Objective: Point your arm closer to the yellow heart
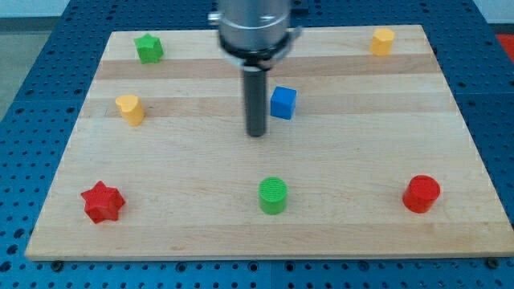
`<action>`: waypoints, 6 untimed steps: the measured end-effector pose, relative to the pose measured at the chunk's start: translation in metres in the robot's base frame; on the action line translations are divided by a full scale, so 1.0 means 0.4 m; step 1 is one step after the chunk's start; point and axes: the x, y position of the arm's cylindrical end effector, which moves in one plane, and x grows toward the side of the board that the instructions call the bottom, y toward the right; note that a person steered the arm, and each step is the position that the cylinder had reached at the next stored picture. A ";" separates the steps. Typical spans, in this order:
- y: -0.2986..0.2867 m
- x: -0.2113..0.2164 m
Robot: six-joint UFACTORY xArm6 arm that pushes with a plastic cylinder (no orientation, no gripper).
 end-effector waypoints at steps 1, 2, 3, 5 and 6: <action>-0.167 0.029; -0.307 0.029; -0.430 0.013; -0.577 -0.065; -0.535 -0.066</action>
